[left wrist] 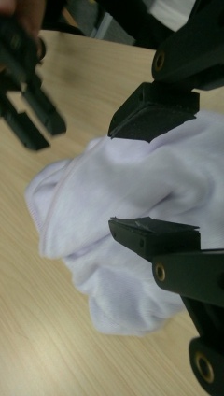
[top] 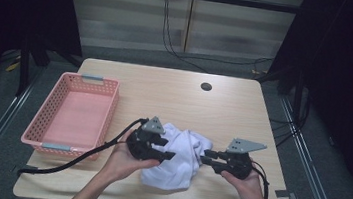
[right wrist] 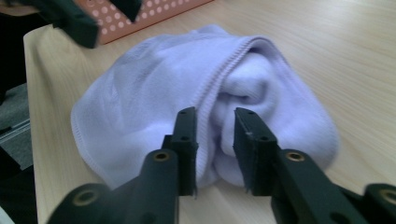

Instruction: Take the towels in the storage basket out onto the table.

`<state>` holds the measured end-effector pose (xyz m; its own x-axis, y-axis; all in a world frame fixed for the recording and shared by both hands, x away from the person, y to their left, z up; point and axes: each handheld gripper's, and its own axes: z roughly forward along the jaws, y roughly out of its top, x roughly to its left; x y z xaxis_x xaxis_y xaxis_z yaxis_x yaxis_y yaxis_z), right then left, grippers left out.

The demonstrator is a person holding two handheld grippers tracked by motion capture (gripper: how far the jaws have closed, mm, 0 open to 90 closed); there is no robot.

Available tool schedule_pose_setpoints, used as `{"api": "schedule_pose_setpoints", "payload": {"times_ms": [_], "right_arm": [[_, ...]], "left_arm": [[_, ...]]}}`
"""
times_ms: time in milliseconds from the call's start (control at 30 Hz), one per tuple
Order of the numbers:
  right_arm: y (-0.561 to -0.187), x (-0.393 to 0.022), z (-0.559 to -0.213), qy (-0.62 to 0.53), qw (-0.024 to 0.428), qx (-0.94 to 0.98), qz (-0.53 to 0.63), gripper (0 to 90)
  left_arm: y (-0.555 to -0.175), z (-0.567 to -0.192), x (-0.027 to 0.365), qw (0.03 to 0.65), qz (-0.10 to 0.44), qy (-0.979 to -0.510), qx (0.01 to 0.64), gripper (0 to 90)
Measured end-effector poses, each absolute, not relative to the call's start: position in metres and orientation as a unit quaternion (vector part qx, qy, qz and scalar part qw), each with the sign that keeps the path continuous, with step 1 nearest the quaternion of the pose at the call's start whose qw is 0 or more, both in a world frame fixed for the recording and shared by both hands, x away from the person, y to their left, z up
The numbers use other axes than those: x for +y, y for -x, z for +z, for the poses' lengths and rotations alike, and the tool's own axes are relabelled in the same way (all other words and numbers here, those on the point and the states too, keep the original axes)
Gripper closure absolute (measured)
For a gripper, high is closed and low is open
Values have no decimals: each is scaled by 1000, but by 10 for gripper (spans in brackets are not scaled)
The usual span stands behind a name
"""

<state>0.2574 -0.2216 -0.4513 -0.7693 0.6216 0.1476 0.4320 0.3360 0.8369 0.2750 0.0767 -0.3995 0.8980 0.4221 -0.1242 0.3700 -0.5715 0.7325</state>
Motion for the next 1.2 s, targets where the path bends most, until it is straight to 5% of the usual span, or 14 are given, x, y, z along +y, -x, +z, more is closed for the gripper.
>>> {"api": "schedule_pose_setpoints", "payload": {"times_ms": [200, 367, 533, 700, 1200], "right_arm": [[-272, -205, -462, -325, 96, 824, 454, 718], [-284, -197, -469, -326, 77, 825, 455, 631], [-286, -182, -471, -302, 76, 838, 449, 646], [-286, -180, -472, -301, 73, 833, 459, 846], [-289, -201, -447, -324, 107, 808, 480, 873]], "left_arm": [[-266, -422, 106, 433, 10, -865, 254, 518], [-282, -444, 93, 440, 11, -855, 275, 494], [-294, -455, 71, 427, 28, -864, 264, 463], [-297, -460, 73, 431, 30, -861, 269, 778], [-303, -428, 93, 512, 11, -813, 276, 803]]}}
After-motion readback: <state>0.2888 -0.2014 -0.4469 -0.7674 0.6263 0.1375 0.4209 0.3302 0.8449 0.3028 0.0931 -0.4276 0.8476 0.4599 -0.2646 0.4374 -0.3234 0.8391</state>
